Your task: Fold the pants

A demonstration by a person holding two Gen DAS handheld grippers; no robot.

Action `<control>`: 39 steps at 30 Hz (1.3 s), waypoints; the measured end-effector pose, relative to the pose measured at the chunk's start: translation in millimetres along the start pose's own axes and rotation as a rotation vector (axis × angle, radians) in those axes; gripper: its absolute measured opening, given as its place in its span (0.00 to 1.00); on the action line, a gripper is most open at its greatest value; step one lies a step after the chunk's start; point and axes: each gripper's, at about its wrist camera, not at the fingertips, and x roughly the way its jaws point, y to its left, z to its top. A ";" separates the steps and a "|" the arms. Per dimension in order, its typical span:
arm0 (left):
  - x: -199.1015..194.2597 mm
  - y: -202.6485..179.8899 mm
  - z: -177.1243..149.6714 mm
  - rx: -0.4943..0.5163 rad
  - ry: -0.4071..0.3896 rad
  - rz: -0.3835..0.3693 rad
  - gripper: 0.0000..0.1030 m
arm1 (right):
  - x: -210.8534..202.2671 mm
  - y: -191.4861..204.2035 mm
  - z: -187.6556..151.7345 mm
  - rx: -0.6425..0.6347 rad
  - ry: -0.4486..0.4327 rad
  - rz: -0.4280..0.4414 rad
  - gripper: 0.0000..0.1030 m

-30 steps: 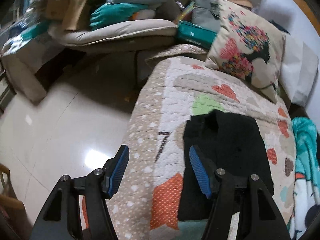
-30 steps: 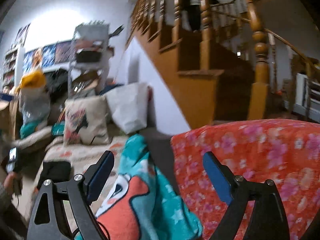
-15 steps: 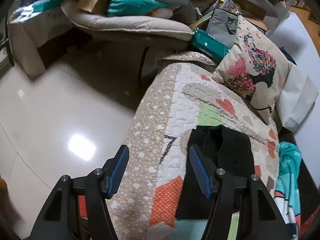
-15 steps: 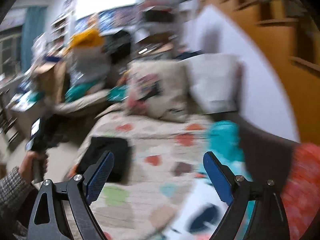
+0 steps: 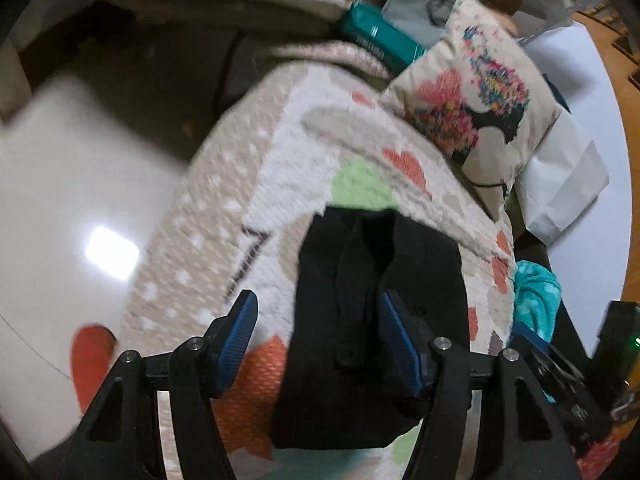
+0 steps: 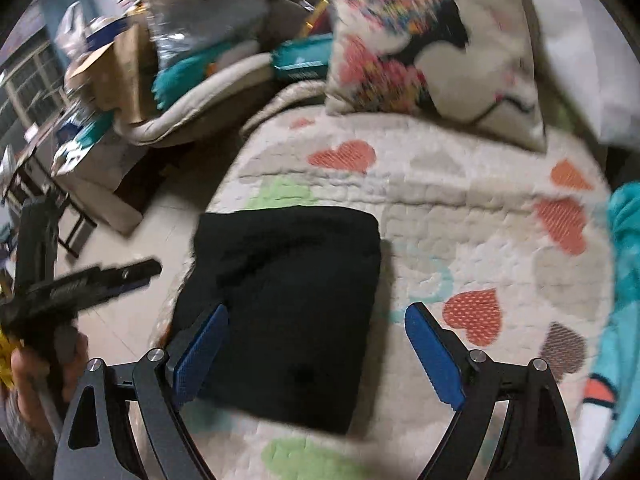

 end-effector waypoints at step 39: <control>-50.5 -84.3 -35.4 0.380 -0.361 0.305 0.81 | 25.5 -32.7 -5.9 0.132 -0.076 0.061 0.90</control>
